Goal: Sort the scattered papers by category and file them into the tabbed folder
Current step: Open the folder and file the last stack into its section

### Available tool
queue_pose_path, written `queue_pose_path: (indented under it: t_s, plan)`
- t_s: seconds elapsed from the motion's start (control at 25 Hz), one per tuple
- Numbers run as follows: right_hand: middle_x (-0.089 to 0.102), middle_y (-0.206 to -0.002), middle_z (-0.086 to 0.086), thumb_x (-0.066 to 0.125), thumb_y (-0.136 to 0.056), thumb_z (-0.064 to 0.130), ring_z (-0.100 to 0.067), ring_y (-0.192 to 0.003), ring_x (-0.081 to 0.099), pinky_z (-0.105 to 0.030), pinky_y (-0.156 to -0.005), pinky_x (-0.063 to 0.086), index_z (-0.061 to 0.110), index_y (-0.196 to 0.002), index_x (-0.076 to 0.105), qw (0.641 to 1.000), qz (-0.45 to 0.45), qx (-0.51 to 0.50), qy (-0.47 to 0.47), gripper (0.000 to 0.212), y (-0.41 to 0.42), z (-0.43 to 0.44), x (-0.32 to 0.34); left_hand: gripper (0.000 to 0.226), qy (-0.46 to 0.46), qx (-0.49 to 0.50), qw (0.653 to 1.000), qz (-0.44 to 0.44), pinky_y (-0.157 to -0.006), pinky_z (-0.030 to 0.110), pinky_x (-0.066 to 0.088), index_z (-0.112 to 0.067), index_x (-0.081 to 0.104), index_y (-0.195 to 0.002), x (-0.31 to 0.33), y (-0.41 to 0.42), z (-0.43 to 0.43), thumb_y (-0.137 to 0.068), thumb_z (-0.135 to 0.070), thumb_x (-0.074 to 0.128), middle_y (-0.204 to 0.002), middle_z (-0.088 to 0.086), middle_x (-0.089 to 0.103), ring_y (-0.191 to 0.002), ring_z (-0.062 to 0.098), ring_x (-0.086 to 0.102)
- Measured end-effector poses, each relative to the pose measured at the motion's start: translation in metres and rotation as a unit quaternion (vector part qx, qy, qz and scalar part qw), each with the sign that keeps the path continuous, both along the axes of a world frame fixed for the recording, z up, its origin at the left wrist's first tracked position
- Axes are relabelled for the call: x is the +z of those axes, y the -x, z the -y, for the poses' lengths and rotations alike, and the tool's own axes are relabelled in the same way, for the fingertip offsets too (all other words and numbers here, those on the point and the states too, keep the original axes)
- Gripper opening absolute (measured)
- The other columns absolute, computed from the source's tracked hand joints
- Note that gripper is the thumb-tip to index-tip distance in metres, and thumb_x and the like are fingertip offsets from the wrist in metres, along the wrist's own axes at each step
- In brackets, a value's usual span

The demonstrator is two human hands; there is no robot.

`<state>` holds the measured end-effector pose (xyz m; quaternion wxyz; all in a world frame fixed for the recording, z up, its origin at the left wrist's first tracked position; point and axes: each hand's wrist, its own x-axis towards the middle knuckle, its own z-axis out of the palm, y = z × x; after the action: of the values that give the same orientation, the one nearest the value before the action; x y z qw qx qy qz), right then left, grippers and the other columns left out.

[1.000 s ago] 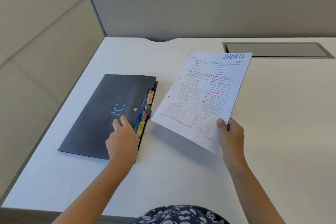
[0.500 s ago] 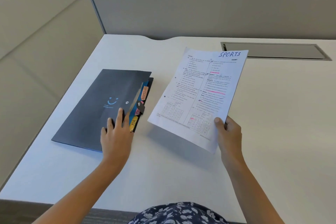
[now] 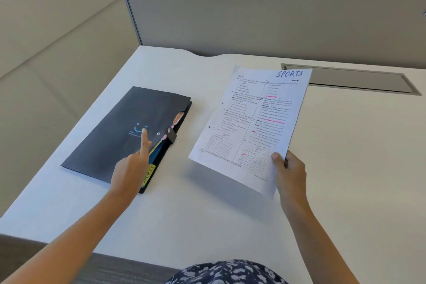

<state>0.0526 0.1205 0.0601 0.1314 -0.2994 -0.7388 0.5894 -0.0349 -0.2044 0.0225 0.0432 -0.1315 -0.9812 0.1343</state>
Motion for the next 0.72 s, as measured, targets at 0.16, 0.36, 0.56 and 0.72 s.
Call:
queue_pose_path:
  t_s: [0.16,0.36,0.56,0.72]
  plan:
    - [0.068,-0.096,-0.001,0.047,-0.097,0.019,-0.022,-0.087,0.060,-0.029,-0.065,0.043,0.012,-0.098,0.062,1.000,0.004,0.012,-0.002,0.017,0.003,-0.009,0.000,0.082,-0.062,0.037,0.996,-0.045,-0.035,0.014,0.015,0.004,0.050,-0.133,0.003,-0.001,-0.003,-0.056,0.016,0.076,-0.077,0.018,0.071,-0.031,0.017,0.019]
    - [0.068,-0.097,0.000,0.047,-0.097,0.019,-0.022,-0.089,0.061,-0.027,-0.065,0.045,0.012,-0.101,0.063,0.999,0.010,0.031,-0.005,0.018,0.004,-0.014,0.001,0.060,-0.024,0.105,0.994,-0.007,-0.061,0.049,0.047,0.012,0.045,-0.128,-0.006,-0.009,0.001,-0.078,-0.009,0.070,-0.127,0.030,0.051,-0.090,0.048,0.055]
    - [0.066,-0.089,0.001,0.046,-0.097,0.018,-0.021,-0.081,0.058,-0.029,-0.064,0.041,0.012,-0.091,0.061,0.999,0.013,0.045,-0.001,0.017,0.007,-0.016,0.006,0.045,-0.002,0.105,0.994,0.006,-0.036,0.022,0.019,0.003,0.052,-0.082,0.014,-0.009,-0.003,-0.049,0.029,0.068,-0.055,0.006,0.028,-0.042,0.014,0.020]
    - [0.065,-0.085,-0.002,0.047,-0.096,0.017,-0.018,-0.075,0.055,-0.028,-0.062,0.039,0.010,-0.090,0.061,0.998,0.005,0.065,0.000,0.017,0.014,-0.012,0.014,0.031,0.069,0.127,0.987,0.067,-0.051,0.026,0.035,-0.005,0.046,-0.112,0.043,0.002,-0.019,-0.085,0.006,0.054,-0.063,0.001,0.036,-0.059,0.019,0.049]
